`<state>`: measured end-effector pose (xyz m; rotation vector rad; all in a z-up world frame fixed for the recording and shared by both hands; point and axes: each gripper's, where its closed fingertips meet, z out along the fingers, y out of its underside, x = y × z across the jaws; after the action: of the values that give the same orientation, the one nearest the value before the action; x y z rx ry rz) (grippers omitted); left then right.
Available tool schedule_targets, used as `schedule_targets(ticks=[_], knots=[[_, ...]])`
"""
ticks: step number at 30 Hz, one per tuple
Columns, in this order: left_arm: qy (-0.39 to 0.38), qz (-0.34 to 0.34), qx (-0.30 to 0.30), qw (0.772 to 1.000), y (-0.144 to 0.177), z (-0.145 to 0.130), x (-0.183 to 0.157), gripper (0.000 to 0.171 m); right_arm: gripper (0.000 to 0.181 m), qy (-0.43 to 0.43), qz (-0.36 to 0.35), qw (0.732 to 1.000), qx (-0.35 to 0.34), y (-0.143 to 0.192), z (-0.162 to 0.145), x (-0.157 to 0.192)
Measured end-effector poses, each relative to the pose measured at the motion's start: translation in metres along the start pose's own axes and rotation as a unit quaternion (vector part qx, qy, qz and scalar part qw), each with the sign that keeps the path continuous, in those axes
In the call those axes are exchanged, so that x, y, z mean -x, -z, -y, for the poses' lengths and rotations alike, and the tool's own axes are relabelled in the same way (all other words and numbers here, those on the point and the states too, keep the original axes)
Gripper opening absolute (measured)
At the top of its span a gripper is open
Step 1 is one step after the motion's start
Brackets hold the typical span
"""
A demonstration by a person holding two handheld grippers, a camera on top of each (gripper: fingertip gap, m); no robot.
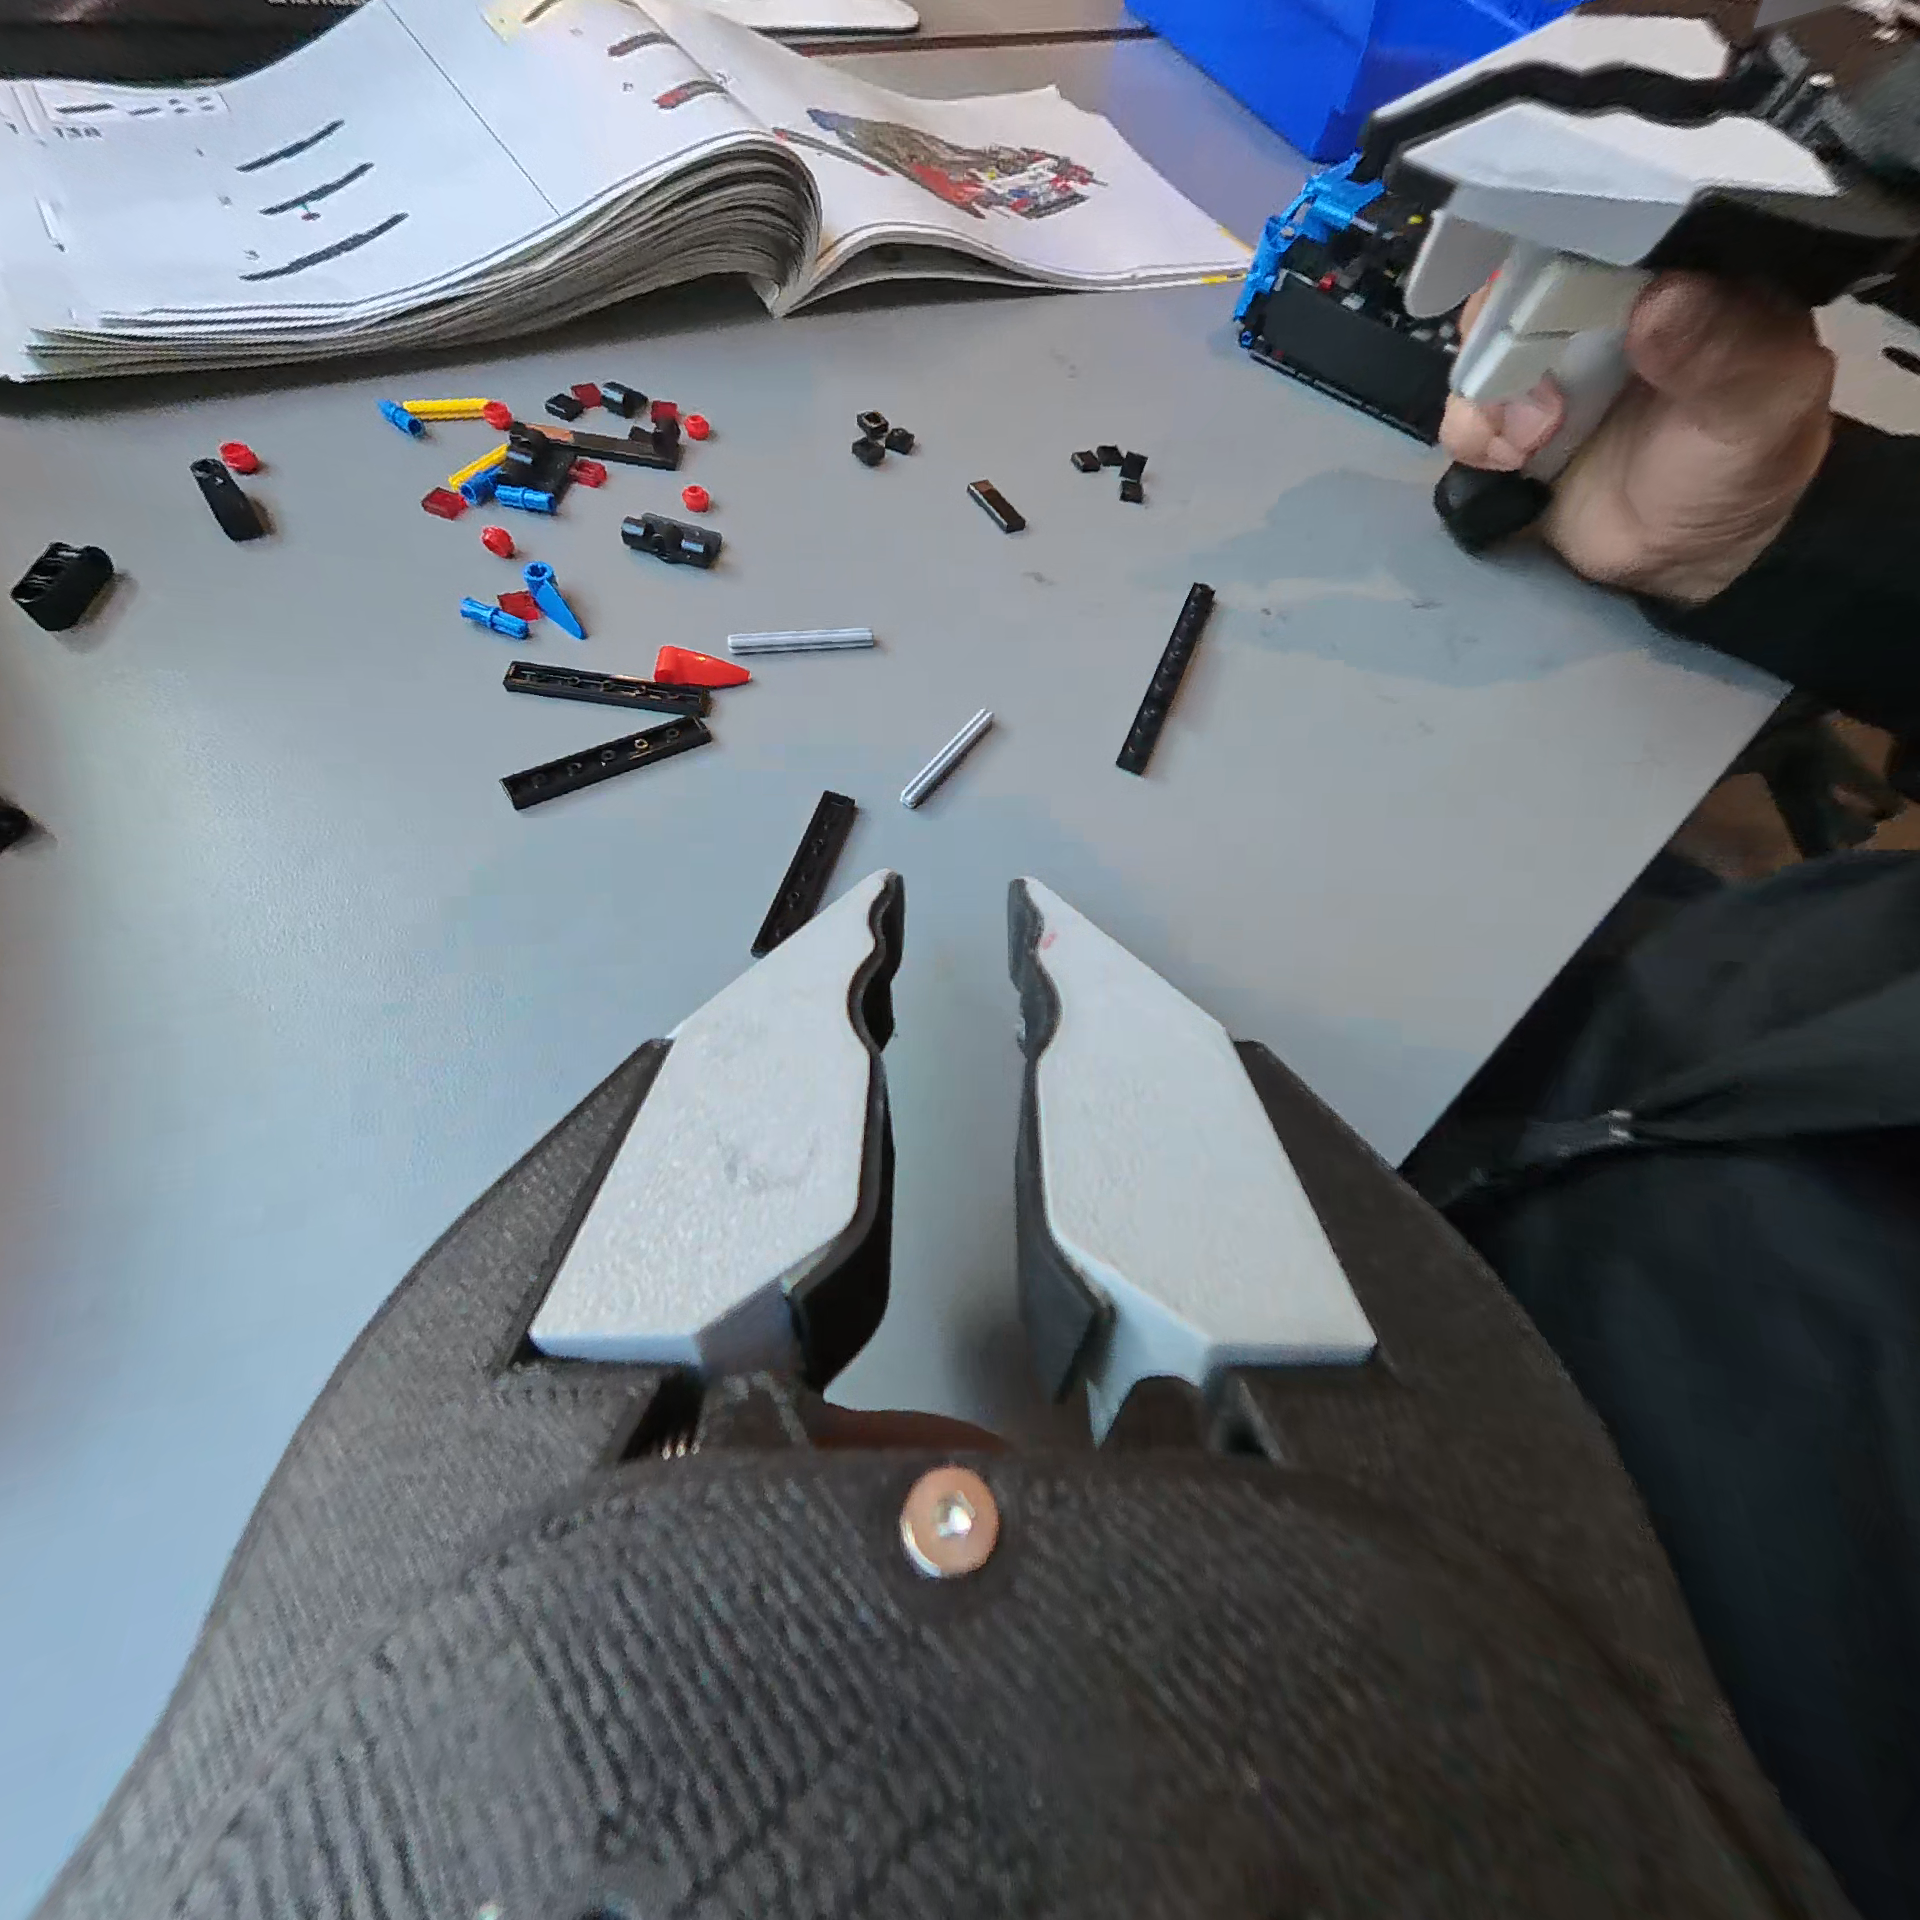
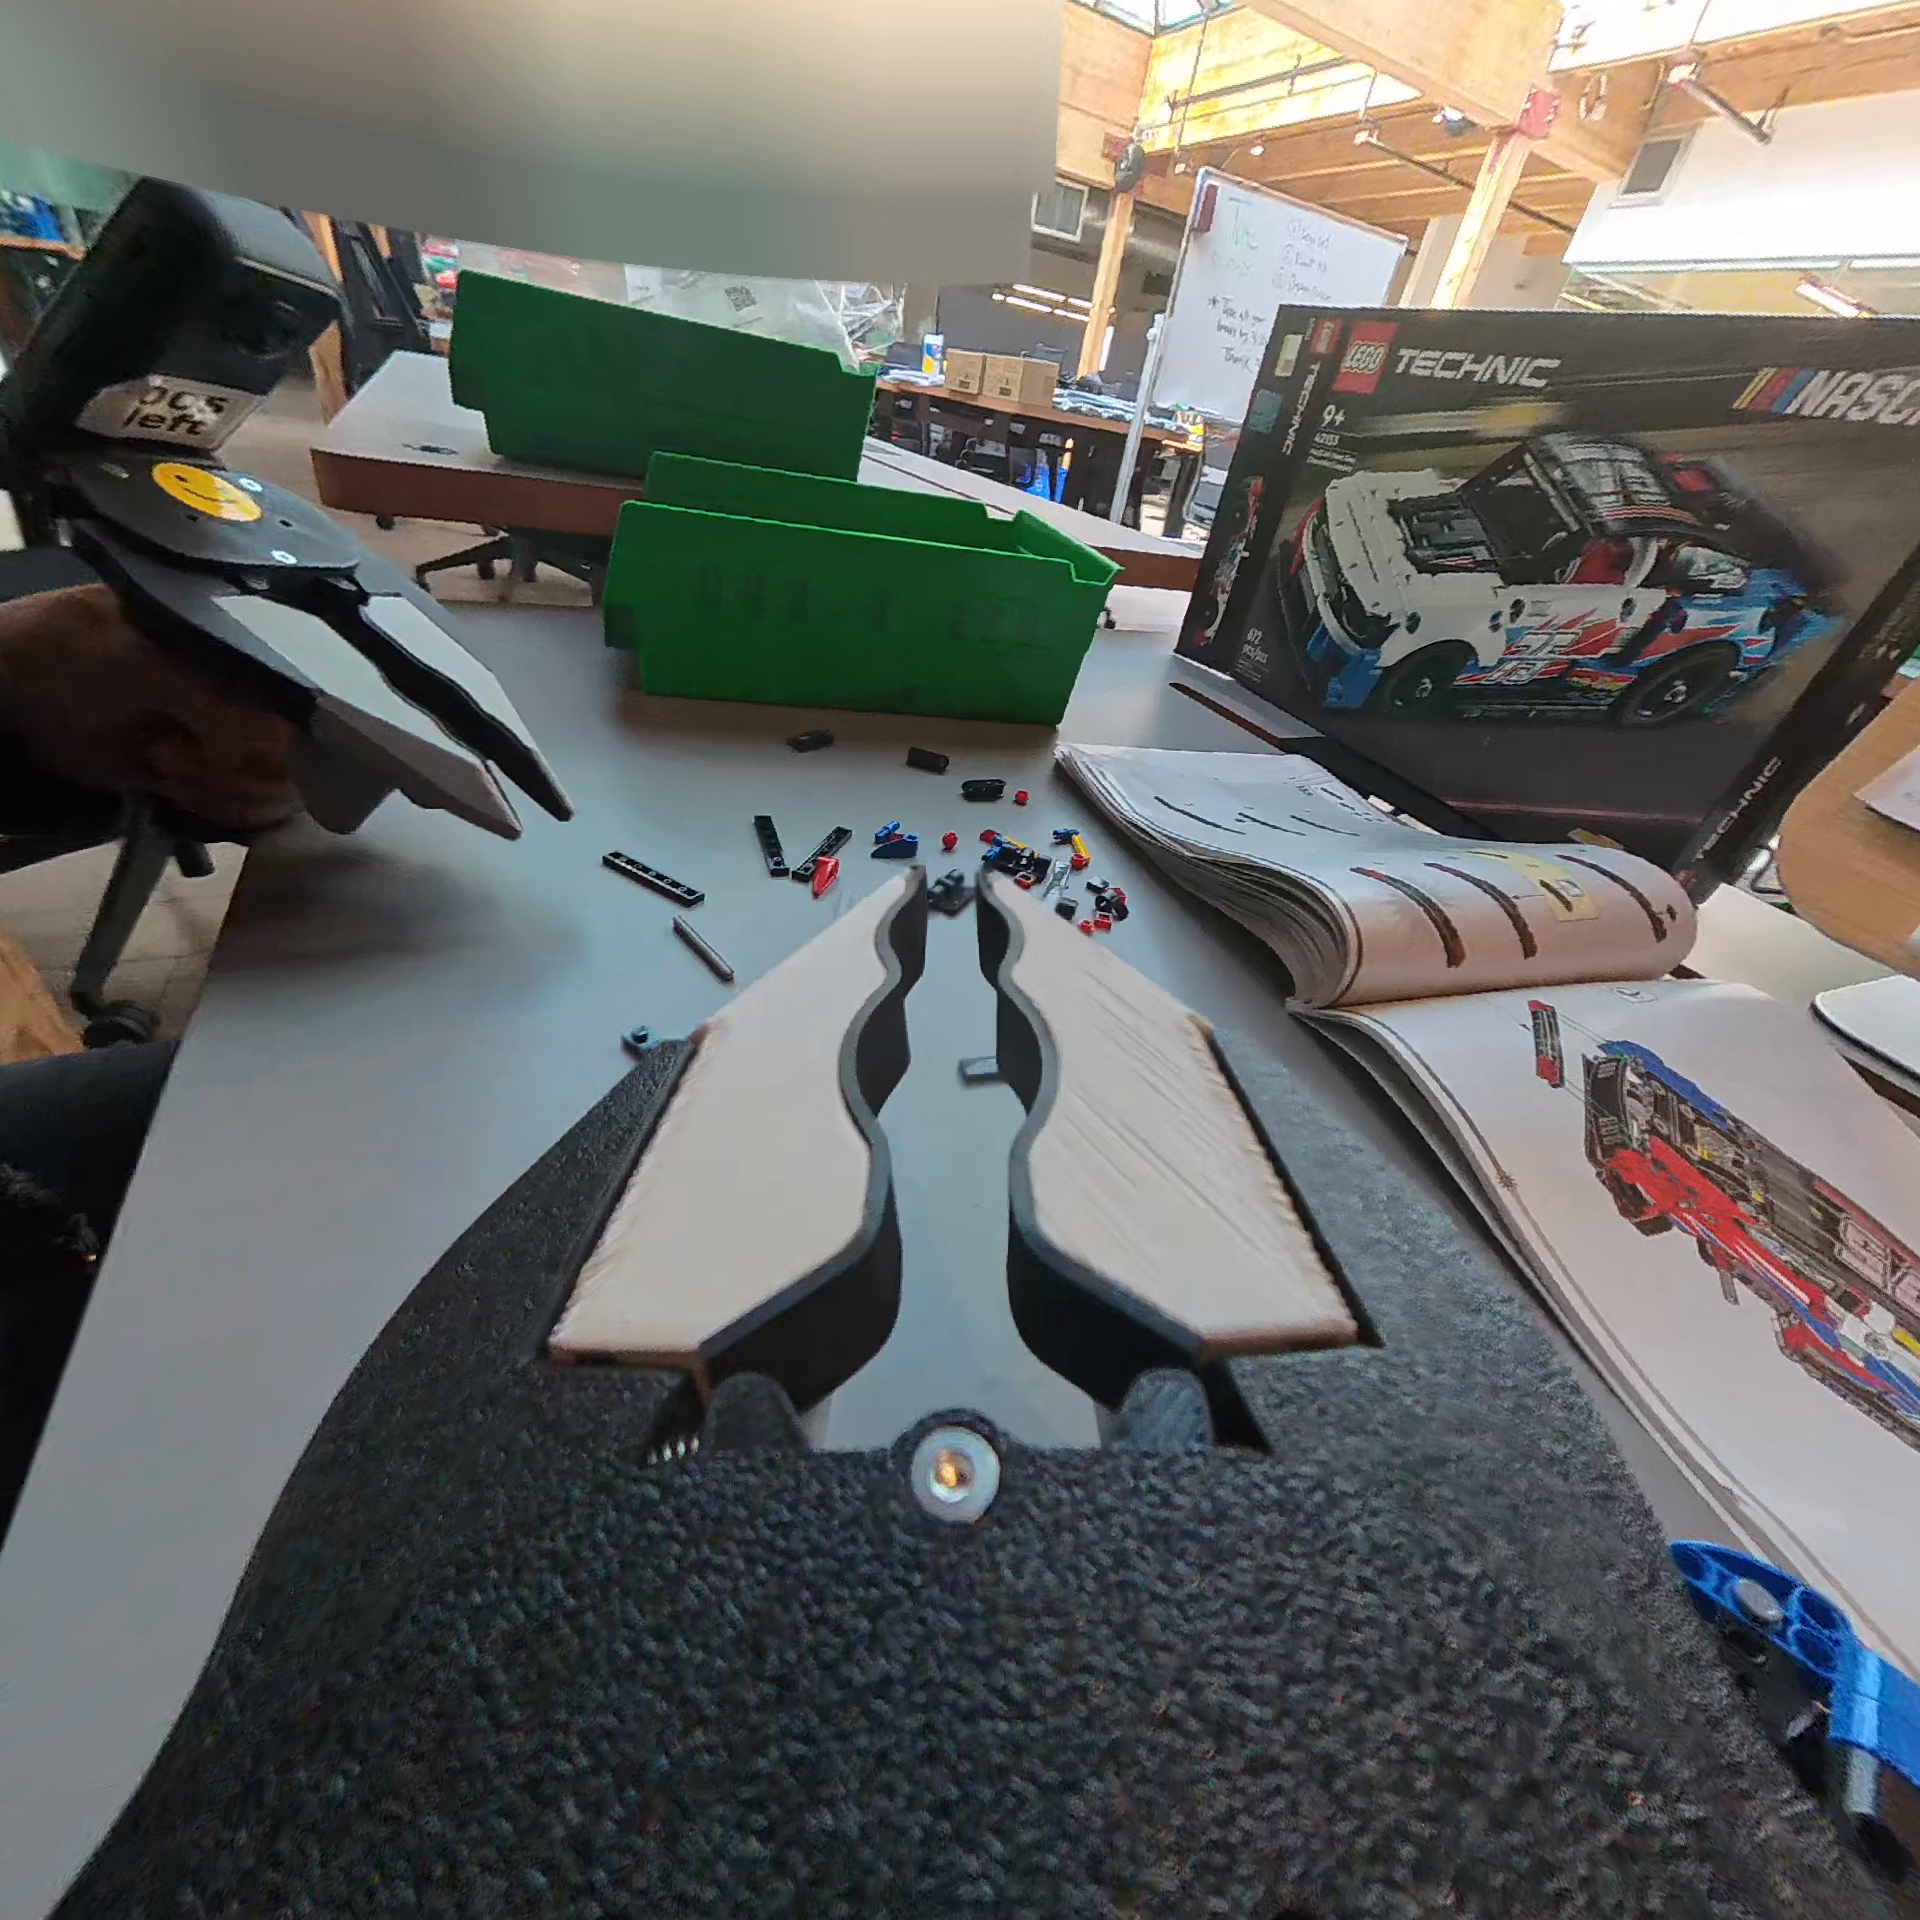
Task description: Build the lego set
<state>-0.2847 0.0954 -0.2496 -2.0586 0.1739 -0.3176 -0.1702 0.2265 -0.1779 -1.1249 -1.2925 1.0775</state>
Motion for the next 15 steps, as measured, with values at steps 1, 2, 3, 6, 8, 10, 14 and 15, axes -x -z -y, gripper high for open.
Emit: schedule_targets(ticks=[1, 2, 3, 6, 8, 10, 14, 15], knots=[[0.003, -0.004, -0.001, 1.000, 0.000, 0.000, -0.001, 0.016, 0.008, 0.000, -0.011, 1.000, -0.001, -0.001, 0.000, -0.004], [0.008, -0.009, -0.002, 1.000, 0.000, 0.001, -0.001, 0.015, 0.008, 0.001, -0.020, 1.000, -0.001, -0.002, 0.000, -0.008], [0.014, -0.012, -0.004, 1.000, 0.000, 0.001, 0.000, 0.014, 0.008, 0.003, -0.028, 1.000, 0.000, -0.003, -0.001, -0.011], [0.042, -0.017, -0.017, 0.999, 0.002, 0.005, 0.004, 0.013, 0.007, 0.013, -0.040, 0.999, 0.006, -0.008, -0.003, -0.017], [0.060, -0.023, -0.022, 0.998, 0.003, 0.006, 0.006, 0.013, 0.006, 0.017, -0.039, 0.999, 0.008, -0.011, -0.003, -0.018], [0.061, -0.025, -0.027, 0.997, 0.004, 0.008, 0.006, 0.013, 0.002, 0.014, -0.043, 0.999, 0.008, -0.015, -0.004, -0.022], [0.058, -0.036, -0.013, 0.998, 0.002, 0.005, 0.003, 0.015, 0.002, -0.013, -0.048, 0.999, 0.015, -0.018, -0.006, -0.030], [0.063, -0.039, -0.009, 0.997, 0.001, 0.004, 0.003, 0.015, 0.002, -0.016, -0.054, 0.998, 0.015, -0.018, -0.006, -0.033]])
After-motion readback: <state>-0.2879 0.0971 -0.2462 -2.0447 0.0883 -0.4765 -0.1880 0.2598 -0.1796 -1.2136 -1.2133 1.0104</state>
